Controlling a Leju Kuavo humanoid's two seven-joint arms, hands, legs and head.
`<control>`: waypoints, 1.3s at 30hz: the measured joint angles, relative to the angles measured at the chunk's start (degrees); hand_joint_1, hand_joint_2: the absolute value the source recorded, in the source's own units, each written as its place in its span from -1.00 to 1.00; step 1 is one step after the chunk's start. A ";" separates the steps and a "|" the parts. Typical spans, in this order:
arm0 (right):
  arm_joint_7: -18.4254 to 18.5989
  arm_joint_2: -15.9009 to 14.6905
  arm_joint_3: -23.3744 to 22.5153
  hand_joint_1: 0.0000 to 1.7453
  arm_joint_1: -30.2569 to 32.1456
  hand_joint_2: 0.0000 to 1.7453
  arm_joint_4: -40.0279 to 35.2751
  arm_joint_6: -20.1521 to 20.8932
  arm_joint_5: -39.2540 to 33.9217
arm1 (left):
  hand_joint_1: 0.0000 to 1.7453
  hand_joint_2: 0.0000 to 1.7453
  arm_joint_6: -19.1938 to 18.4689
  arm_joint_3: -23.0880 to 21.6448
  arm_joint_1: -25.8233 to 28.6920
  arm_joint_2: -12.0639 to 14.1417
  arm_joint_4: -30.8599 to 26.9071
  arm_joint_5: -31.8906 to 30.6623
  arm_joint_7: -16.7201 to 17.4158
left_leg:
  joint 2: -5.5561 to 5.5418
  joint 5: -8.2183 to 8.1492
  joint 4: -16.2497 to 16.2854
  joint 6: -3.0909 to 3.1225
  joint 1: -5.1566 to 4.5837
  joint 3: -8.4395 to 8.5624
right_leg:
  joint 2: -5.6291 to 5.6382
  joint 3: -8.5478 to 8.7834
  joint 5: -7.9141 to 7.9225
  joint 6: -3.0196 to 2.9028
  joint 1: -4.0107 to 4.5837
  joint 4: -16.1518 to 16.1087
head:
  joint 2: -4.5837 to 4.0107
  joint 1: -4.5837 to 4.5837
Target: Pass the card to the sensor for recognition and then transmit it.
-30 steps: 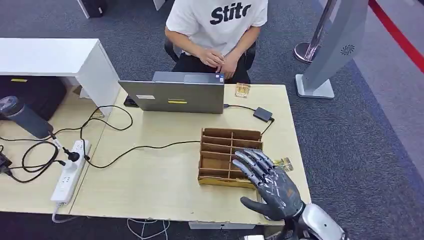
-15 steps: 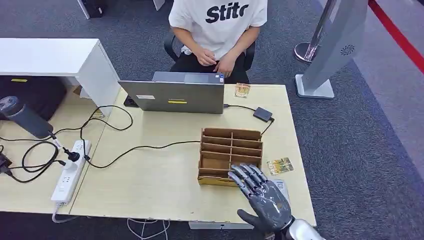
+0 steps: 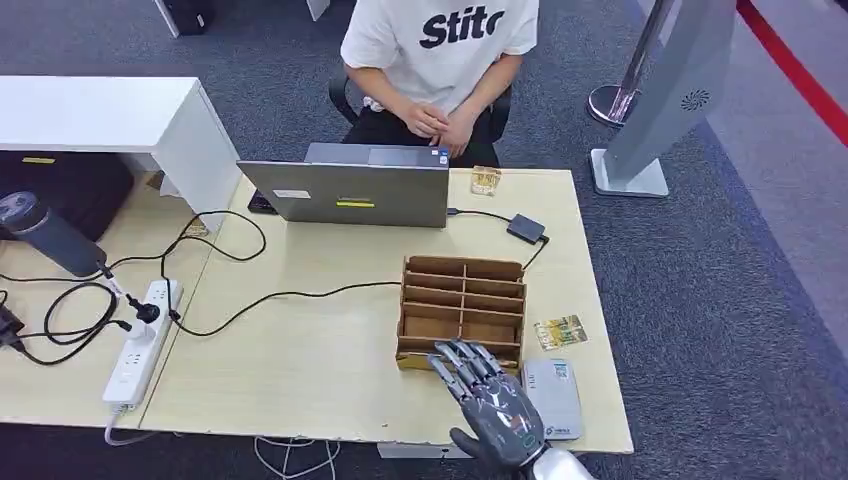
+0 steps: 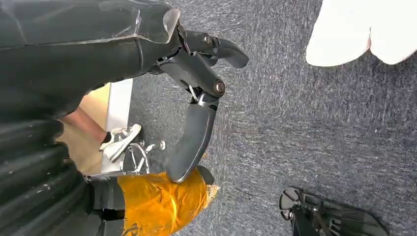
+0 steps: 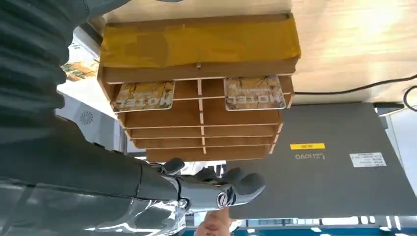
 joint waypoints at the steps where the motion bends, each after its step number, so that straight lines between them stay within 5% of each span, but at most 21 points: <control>1: 0.00 0.11 0.04 -1.00 -0.06 1.00 0.18 0.00 0.00 | -1.00 1.00 0.00 0.00 0.00 0.00 0.00 0.00 0.00 | 0.00 0.00 0.00 0.00 0.00 0.00 | 0.00 0.00 0.00 0.00 0.00 0.00 | 0.00 0.02; 11: 6.67 2.97 -0.35 -1.00 -1.43 1.00 1.94 -1.73 7.08 | -1.00 1.00 0.00 0.00 0.00 0.00 0.00 0.00 0.00 | 0.00 0.01 0.00 -0.01 0.01 0.02 | 0.00 0.00 0.00 0.00 0.00 0.01 | 0.00 0.02; 39: 8.96 9.55 -13.68 -1.00 -4.74 1.00 10.75 -0.24 10.47 | -1.00 1.00 0.00 -0.24 -0.02 -0.26 0.00 -1.20 0.00 | 0.00 0.01 0.00 -0.01 0.00 0.02 | 0.00 0.00 0.01 -0.01 0.00 0.00 | 0.00 0.02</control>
